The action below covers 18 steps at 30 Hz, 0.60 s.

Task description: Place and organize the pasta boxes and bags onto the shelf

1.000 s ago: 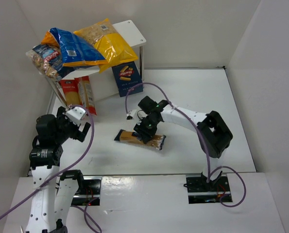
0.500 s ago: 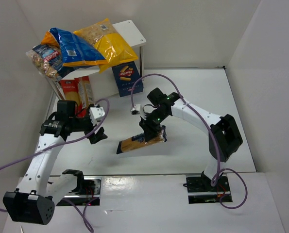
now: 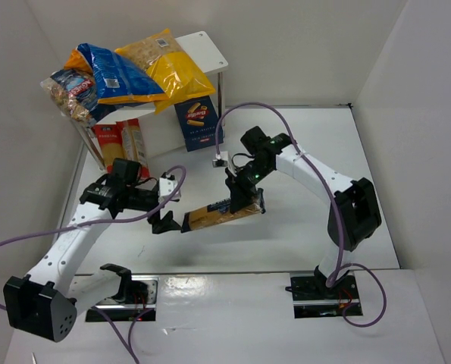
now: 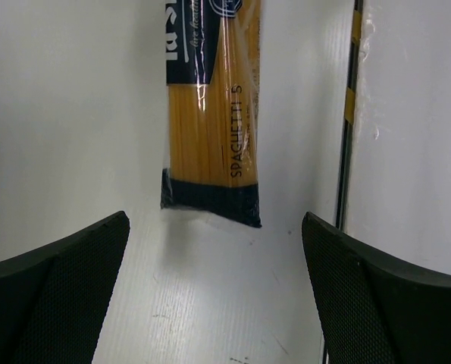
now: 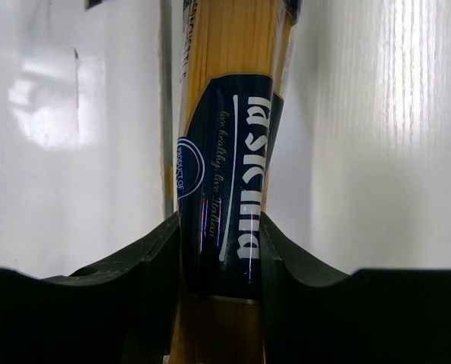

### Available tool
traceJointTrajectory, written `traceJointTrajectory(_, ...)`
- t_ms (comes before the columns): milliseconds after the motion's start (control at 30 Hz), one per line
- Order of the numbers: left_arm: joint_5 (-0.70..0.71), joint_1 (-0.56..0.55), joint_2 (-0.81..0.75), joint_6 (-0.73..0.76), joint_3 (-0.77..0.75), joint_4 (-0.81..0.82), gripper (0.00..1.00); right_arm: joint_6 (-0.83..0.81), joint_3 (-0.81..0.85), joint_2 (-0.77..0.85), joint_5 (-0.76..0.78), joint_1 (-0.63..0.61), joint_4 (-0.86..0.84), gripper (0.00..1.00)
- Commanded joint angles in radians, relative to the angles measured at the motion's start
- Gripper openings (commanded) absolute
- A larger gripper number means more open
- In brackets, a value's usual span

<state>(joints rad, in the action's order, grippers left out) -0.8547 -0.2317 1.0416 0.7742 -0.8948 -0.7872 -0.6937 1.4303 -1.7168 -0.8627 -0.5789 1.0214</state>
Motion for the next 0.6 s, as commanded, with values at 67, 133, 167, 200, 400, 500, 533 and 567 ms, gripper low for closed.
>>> traceJointTrajectory(67,-0.055,-0.035,-0.012,-0.032,0.033,0.098,1.0,-0.059,0.14,0.059,-0.199,-0.006,0.091,0.0)
traceJointTrajectory(133,-0.041,-0.061,0.003,-0.041,0.033,0.13,1.0,-0.078,0.177,0.027,-0.226,-0.006,0.12,0.0)
traceJointTrajectory(167,-0.023,-0.07,0.02,-0.05,0.033,0.14,1.0,-0.099,0.189,0.016,-0.226,-0.006,0.15,0.0)
traceJointTrajectory(200,-0.011,-0.081,0.035,-0.05,0.033,0.15,1.0,-0.108,0.199,0.005,-0.24,-0.006,0.163,0.0)
traceJointTrajectory(400,0.049,-0.103,0.054,-0.127,0.054,0.264,1.0,-0.139,0.254,-0.021,-0.277,-0.006,0.206,0.0)
traceJointTrajectory(500,0.04,-0.103,0.054,-0.153,0.054,0.289,1.0,-0.148,0.283,-0.032,-0.288,-0.006,0.226,0.0)
traceJointTrajectory(533,0.031,-0.103,0.064,-0.153,0.054,0.301,1.0,-0.148,0.292,-0.032,-0.288,-0.006,0.226,0.0)
traceJointTrajectory(567,0.031,-0.103,0.064,-0.153,0.045,0.301,1.0,-0.148,0.292,-0.032,-0.288,-0.006,0.226,0.0)
